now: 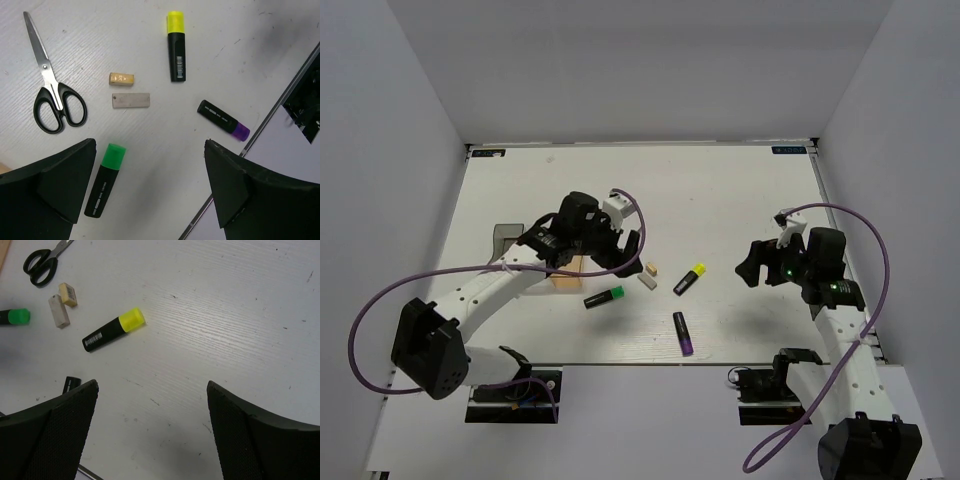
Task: Sort the stationery into containers
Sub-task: Grab a piece of stationery with the left arm
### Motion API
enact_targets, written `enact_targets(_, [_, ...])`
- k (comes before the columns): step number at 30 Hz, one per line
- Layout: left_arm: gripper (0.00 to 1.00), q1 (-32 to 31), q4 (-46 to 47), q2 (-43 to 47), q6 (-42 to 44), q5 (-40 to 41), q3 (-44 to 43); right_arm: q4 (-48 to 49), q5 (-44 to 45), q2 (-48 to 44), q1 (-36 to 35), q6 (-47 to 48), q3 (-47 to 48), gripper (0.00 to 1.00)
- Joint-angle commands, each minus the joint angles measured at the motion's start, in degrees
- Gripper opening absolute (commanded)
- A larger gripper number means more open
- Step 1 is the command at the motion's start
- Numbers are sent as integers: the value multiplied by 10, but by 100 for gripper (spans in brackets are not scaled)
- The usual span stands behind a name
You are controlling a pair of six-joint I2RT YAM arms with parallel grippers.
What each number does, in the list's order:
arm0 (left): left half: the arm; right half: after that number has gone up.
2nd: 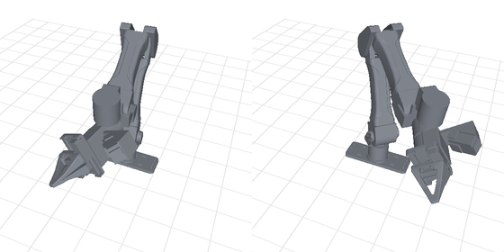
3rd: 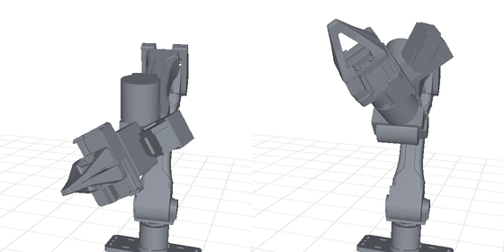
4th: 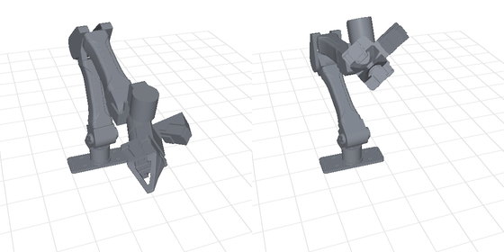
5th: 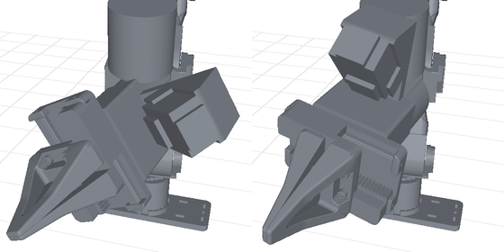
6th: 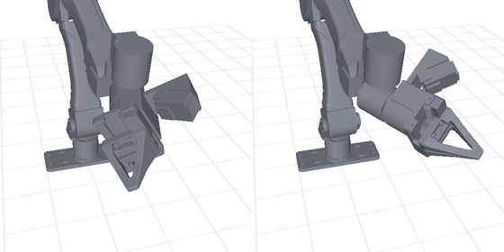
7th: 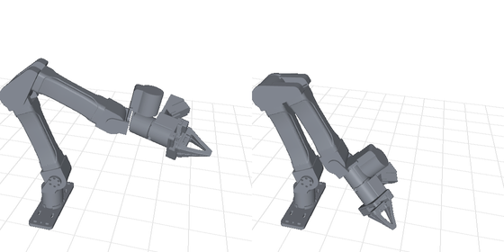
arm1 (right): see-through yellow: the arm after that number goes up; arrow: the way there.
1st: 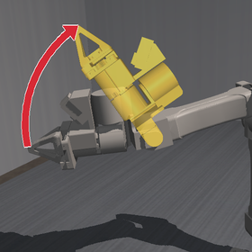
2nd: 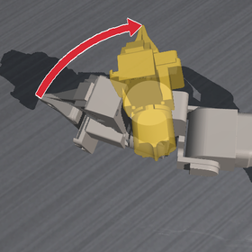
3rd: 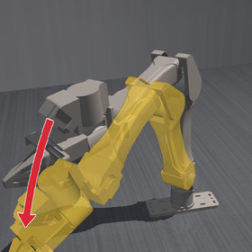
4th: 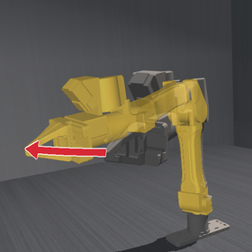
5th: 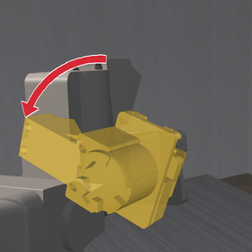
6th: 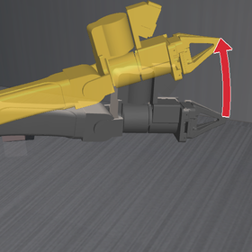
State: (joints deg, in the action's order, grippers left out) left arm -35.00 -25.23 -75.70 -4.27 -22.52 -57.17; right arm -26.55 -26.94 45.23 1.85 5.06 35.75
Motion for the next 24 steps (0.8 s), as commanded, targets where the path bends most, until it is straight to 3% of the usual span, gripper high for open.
enact_targets(1, [99, -2, 12, 33, 6, -11, 9, 23, 1, -16, -1, -22, 9, 90])
enact_targets(9, [99, -3, 18, 49, 1, -21, 28, 23, 11, -13, 0, -1, 5, 90])
enact_targets(11, [93, -4, 19, 49, 3, -21, 31, 13, 4, -13, 1, 41, 2, 86])
enact_targets(12, [84, -4, 19, 47, 4, -18, 31, 9, 0, -13, 0, 74, -1, 70])
enact_targets(13, [47, -4, 15, 42, 6, -13, 27, 18, 5, -12, -1, 79, -15, 50])
enact_targets(14, [23, -6, 12, 37, 8, -3, 23, 21, 9, -6, 0, 79, -15, 14])
enact_targets(15, [4, -7, -6, 26, 11, 18, 8, 4, 15, -1, 0, 80, -10, 0])
enact_targets(16, [0, -9, -13, 12, 18, 27, 0, -6, 13, 6, 1, 85, 1, 0])
enact_targets(17, [0, -11, -23, -2, 23, 48, -4, -8, 13, 11, 1, 86, 0, 0])
enact_targets(18, [0, -15, -31, -8, 38, 60, -16, -7, 14, 11, 0, 88, 0, 36])
enact_targets(19, [35, -18, -42, -26, 38, 69, -26, -7, 14, 11, 0, 87, 1, 74])
enact_targets(20, [57, -21, -51, -47, 59, 79, -33, -8, 14, 12, 0, 90, 2, 90])
enact_targets(21, [65, -25, -58, -59, 70, 118, -62, -7, 19, 14, 0, 94, 3, 87])
enact_targets(22, [65, -24, -82, -71, 79, 127, -73, -9, 17, 13, 0, 97, 2, 70])
enact_targets(24, [67, -24, -99, -124, 91, 168, -107, -16, 16, 21, 0, 101, 6, 26])
